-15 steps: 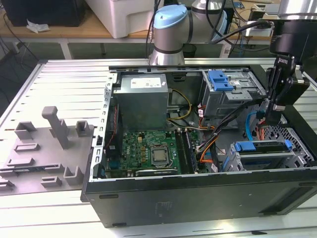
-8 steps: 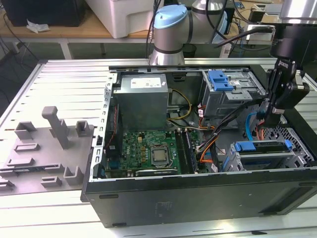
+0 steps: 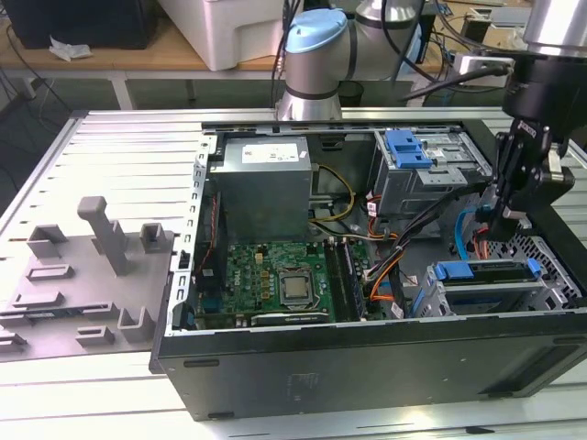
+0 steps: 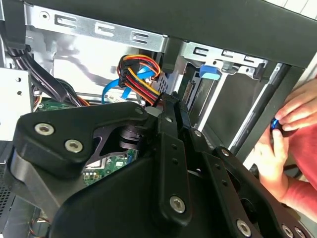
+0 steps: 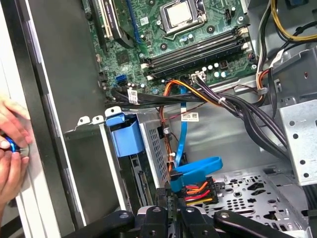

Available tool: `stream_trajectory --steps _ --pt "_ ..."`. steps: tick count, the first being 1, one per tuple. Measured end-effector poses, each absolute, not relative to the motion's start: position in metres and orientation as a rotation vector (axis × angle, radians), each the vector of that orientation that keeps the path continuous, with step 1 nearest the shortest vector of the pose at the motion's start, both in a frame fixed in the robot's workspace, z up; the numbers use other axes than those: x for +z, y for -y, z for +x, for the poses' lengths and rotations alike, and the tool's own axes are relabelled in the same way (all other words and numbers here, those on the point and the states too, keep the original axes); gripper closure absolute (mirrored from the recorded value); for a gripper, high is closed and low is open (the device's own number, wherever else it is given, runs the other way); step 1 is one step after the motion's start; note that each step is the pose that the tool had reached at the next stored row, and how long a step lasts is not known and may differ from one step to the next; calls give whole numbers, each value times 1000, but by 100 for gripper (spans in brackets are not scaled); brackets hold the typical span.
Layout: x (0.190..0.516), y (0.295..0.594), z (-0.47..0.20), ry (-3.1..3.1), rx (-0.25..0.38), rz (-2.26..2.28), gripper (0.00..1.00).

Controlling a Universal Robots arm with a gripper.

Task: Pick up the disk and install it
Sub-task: 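Insert the first disk wire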

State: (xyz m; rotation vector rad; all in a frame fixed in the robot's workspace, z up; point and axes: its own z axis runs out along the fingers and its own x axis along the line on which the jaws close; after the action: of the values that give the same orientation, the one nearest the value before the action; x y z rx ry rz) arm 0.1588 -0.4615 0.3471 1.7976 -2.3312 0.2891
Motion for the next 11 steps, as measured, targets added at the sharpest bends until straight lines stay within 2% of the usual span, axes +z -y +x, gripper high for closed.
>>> stream_trajectory --steps 4,11 --pt "347 467 157 2342 268 1815 84" --pt "347 468 156 2334 269 1829 84"
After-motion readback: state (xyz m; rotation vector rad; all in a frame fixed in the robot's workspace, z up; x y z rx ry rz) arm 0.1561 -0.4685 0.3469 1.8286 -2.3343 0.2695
